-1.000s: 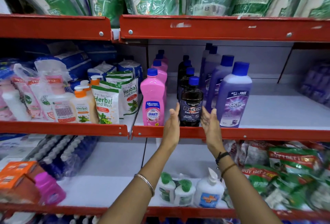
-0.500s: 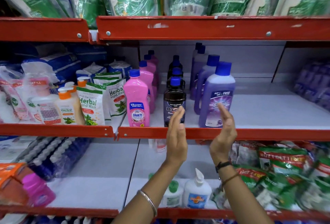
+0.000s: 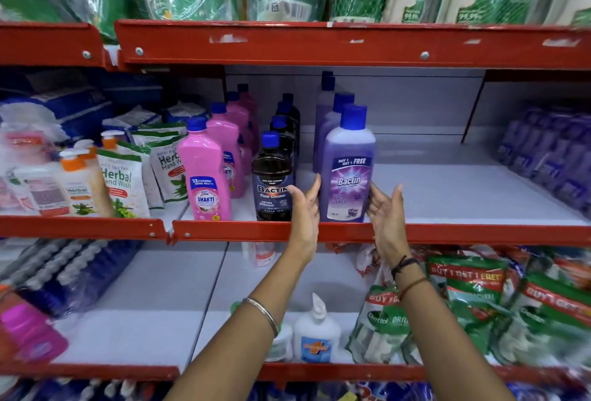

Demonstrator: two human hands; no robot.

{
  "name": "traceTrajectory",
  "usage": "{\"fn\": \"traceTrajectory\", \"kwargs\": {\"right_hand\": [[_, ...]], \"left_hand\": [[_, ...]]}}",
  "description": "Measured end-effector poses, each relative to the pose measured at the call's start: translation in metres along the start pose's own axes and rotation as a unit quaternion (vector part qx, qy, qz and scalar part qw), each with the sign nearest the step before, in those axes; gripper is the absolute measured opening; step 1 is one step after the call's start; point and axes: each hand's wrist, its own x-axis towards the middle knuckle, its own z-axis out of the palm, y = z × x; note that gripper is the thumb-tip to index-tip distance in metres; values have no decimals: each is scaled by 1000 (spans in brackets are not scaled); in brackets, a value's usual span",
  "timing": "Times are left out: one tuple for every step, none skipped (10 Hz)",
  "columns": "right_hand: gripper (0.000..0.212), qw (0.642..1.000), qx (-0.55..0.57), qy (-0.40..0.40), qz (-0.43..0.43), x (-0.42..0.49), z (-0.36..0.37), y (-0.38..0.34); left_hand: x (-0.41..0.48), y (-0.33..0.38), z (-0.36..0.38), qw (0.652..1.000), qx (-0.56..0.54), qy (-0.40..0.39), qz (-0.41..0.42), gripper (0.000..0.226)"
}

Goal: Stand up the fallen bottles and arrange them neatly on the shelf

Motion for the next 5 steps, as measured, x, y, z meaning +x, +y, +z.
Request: {"fn": "traceTrajectory", "kwargs": {"right_hand": [[76,1000,-12,-8,6,-5,-1,-3],[84,1000,-10,-27,9,-6,-4,-6],[74,1000,-3,20,-9,-13,-1,-12],[62,988,16,74,-133,-23,14,-30],[56,967,-11,28,-252,-32,39,-74]], "left_hand": [[0,1,4,1000,-3,13,3,79],[0,0,5,1000,-4,13,8,77],[-10,3,5,1000,9,28,5,76],[-20,18,3,997,22,24,64,75],[-25,65,1,985,61,-4,159,94]]}}
